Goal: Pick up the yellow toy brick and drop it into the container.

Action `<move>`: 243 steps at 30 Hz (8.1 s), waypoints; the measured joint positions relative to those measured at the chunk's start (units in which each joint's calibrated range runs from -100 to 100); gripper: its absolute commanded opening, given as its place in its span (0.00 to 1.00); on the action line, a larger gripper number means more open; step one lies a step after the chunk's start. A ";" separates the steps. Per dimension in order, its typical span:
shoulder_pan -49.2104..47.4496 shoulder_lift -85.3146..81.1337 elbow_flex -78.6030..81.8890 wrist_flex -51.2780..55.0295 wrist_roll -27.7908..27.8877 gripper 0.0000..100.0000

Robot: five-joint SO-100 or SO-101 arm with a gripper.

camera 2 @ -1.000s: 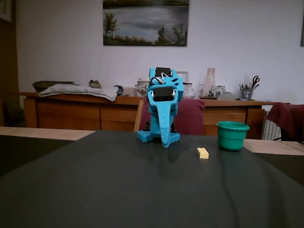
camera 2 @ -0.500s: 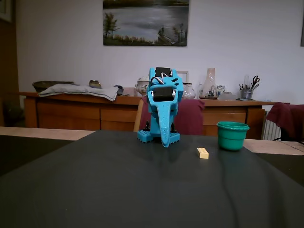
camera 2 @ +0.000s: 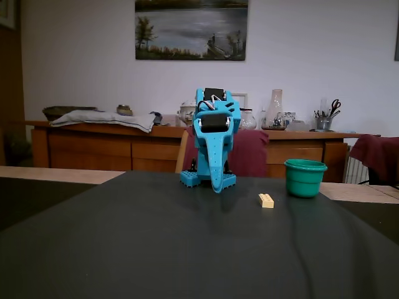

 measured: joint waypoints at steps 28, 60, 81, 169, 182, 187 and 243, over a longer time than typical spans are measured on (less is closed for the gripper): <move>-1.56 0.00 -0.72 0.00 4.76 0.00; -13.36 45.05 -56.73 21.82 24.48 0.00; -40.24 49.98 -51.02 37.40 31.57 0.01; -28.66 59.92 -21.93 -0.09 42.73 0.00; -27.02 59.75 -36.34 11.53 42.73 0.00; -26.21 59.75 -53.92 28.16 42.73 0.00; -61.77 76.84 -64.61 23.23 25.01 0.05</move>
